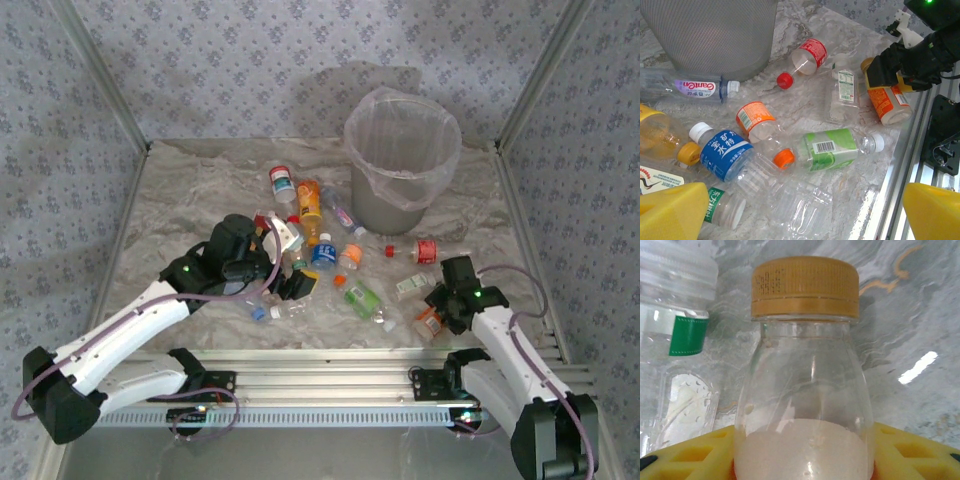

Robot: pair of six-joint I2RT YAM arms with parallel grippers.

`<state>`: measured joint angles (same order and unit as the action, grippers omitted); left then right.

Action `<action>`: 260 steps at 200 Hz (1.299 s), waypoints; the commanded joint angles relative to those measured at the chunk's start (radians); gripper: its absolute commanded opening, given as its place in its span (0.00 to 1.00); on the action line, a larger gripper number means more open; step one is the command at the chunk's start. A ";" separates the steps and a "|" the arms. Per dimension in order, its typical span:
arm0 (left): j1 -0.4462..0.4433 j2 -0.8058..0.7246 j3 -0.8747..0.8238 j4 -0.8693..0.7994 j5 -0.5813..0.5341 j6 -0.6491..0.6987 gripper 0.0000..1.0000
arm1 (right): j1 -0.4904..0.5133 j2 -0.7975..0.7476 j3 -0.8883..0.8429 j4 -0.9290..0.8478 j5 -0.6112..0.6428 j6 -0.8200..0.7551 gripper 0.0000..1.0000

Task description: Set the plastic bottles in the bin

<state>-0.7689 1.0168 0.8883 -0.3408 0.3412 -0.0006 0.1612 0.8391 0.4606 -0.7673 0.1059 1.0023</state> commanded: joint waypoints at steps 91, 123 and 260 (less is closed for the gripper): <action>-0.013 0.023 0.036 0.021 -0.025 -0.041 0.99 | -0.035 -0.077 0.346 -0.179 0.384 -0.231 0.58; -0.016 0.024 0.034 0.038 -0.036 -0.051 1.00 | -0.028 -0.060 0.454 -0.106 0.435 -0.331 0.59; -0.015 0.004 0.044 0.027 -0.128 -0.159 1.00 | 0.177 0.293 0.916 0.250 0.518 -0.729 0.57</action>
<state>-0.7792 1.0420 0.8898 -0.3325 0.2455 -0.1307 0.3202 1.0729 1.2881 -0.6098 0.5888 0.3916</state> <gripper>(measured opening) 0.994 0.577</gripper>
